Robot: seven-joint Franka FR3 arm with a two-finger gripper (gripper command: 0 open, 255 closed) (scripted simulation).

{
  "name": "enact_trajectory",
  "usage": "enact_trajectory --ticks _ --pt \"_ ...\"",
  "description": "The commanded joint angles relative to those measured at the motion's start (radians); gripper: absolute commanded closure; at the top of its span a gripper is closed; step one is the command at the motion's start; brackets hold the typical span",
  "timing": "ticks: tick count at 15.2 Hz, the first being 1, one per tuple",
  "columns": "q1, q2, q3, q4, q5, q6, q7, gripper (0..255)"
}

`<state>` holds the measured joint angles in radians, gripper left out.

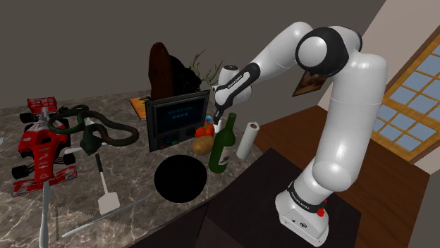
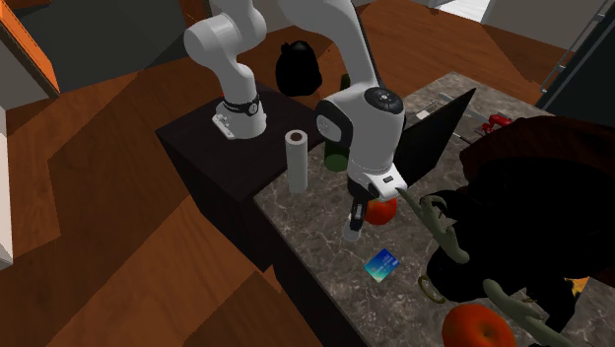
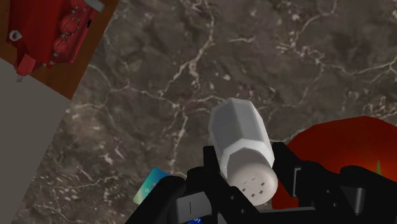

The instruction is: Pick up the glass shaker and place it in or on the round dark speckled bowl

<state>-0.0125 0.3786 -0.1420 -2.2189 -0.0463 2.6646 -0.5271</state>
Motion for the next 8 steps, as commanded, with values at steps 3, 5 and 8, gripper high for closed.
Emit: enact_trajectory --ticks 3,5,8 --pt "0.0 0.001 0.0 0.0 0.0 0.0 0.0 255" --pt "0.002 -0.023 -0.002 -0.002 -0.003 -0.022 0.0 255" --pt "0.004 -0.058 -0.005 -0.002 -0.007 -0.056 0.001 255"
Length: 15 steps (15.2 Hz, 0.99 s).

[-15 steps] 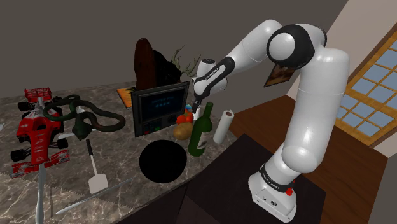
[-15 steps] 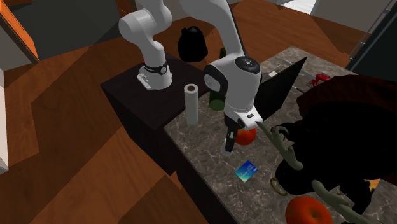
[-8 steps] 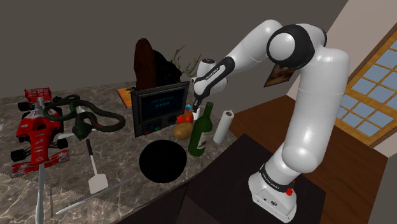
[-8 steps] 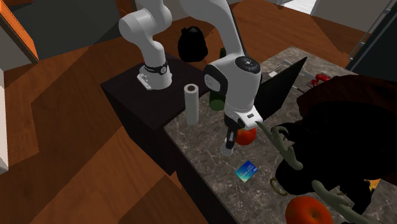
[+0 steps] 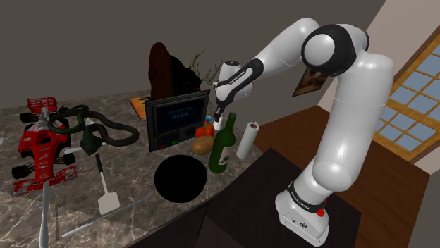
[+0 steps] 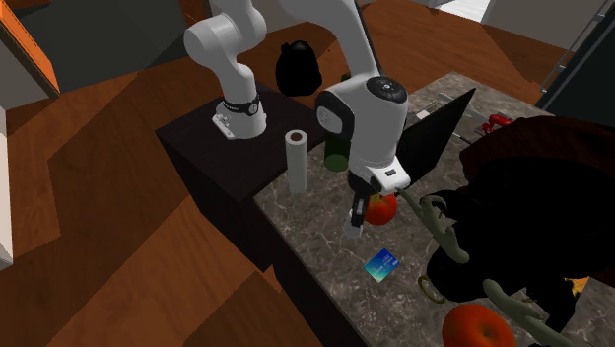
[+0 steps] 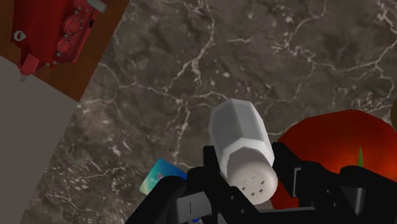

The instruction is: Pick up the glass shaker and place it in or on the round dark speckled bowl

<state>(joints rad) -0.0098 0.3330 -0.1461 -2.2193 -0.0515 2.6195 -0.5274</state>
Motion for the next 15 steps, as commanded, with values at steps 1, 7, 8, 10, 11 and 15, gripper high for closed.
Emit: enact_trajectory --ticks 1,7,8,10,11,15 --pt "0.002 -0.024 -0.002 -0.001 -0.003 -0.023 0.002 255" --pt "0.007 -0.088 -0.006 0.006 -0.011 -0.094 0.003 255" --pt "0.007 -0.098 -0.007 0.007 -0.013 -0.106 0.003 255" --pt "0.008 -0.119 -0.008 0.012 -0.015 -0.13 0.004 255" --pt "0.009 -0.128 -0.008 0.014 -0.016 -0.142 0.004 255" --pt "0.011 -0.166 -0.009 0.027 -0.021 -0.192 0.004 255"
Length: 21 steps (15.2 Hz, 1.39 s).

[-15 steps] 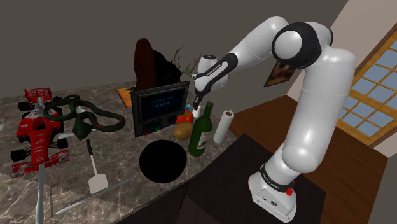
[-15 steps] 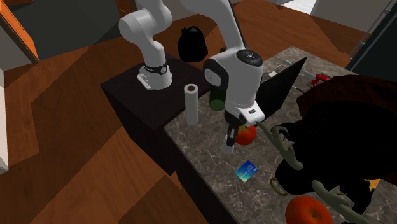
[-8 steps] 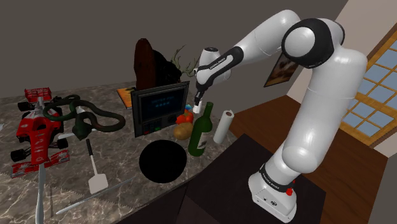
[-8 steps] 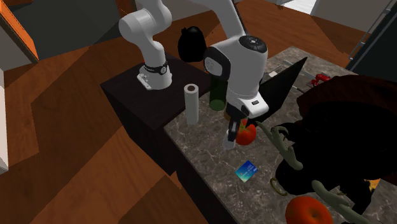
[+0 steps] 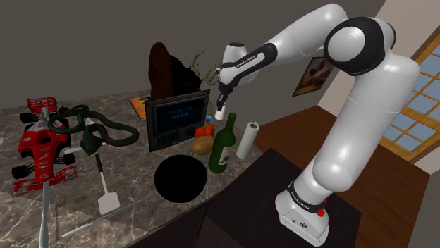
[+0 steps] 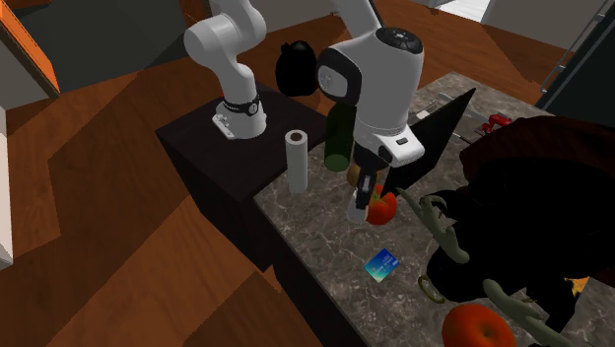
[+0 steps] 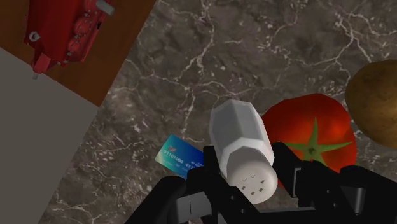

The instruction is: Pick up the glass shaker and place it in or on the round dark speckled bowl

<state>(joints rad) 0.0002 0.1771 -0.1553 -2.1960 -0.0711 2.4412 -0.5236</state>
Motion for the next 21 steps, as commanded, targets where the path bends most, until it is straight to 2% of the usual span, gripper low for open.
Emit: enact_trajectory --ticks 1,13,21 --pt "0.001 -0.019 0.0 0.007 -0.002 -0.026 0.0 255" --pt "0.005 -0.109 -0.001 0.064 -0.01 -0.172 -0.002 255" --pt "0.096 -0.253 0.087 -0.091 -0.046 -0.177 0.199 255"
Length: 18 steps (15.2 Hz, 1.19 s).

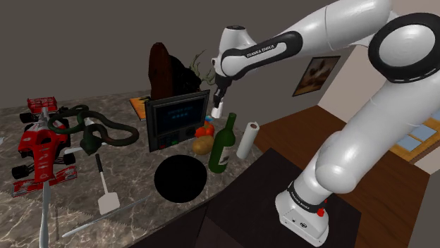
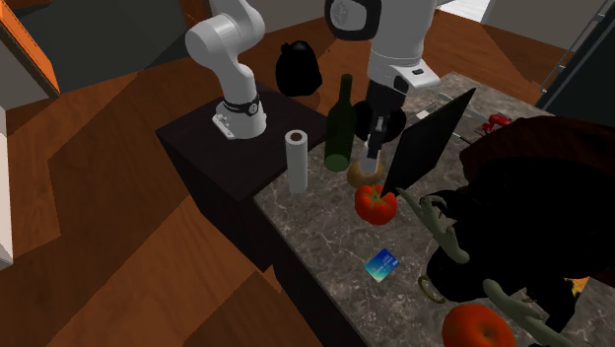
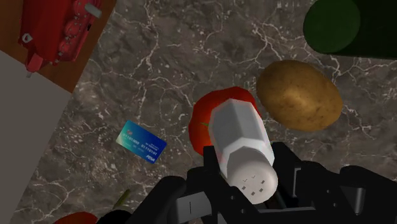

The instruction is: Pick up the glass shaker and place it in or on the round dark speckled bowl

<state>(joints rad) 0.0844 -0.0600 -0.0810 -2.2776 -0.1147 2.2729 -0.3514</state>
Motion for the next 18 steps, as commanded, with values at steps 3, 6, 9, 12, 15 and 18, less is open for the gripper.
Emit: enact_trajectory --ticks 3,6,9,12,15,18 --pt "0.045 -0.057 0.054 -0.049 -0.004 -0.017 0.102 255" --pt "0.079 -0.091 0.097 -0.078 0.0 -0.028 0.176 255" --pt "0.114 -0.116 0.143 -0.097 0.008 -0.041 0.25 255" --pt "0.149 -0.132 0.19 -0.105 0.018 -0.055 0.325 255" --pt "0.184 -0.139 0.238 -0.103 0.029 -0.071 0.399 255" --pt "0.219 -0.136 0.286 -0.09 0.039 -0.087 0.474 255"
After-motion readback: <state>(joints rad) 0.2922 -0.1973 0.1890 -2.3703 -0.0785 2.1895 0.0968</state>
